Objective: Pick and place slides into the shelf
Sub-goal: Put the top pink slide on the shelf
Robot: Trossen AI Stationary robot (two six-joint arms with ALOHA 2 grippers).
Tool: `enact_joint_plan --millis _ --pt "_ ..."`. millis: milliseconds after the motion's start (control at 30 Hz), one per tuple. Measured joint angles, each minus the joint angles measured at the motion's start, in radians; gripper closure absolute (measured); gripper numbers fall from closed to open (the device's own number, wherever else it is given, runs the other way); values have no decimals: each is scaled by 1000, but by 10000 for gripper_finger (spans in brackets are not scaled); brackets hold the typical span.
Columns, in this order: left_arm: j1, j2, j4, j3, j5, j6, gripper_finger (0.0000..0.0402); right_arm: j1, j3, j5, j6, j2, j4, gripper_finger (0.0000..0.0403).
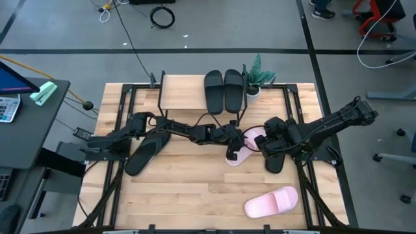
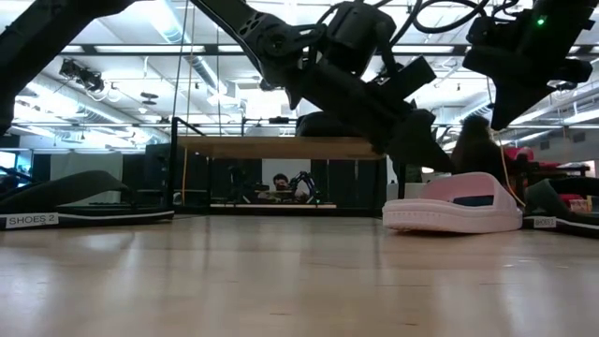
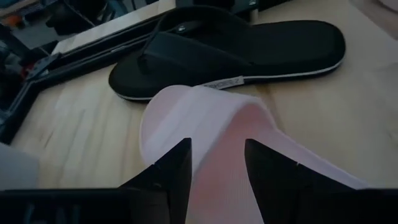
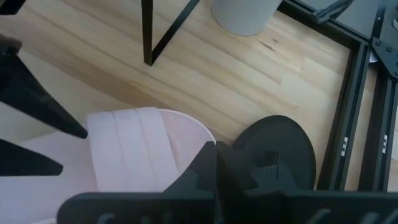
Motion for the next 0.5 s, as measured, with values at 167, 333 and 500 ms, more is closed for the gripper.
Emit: enact_joint_plan --millis 167,333,500 --pt "7 38 30 -1 -3 -15 246 0 0 0 -2 0 0 397" --pt "16 73 87 2 -42 3 246 0 0 0 -24 0 3 396" --pt "21 80 177 -1 -77 72 251 0 0 0 -29 0 3 396"
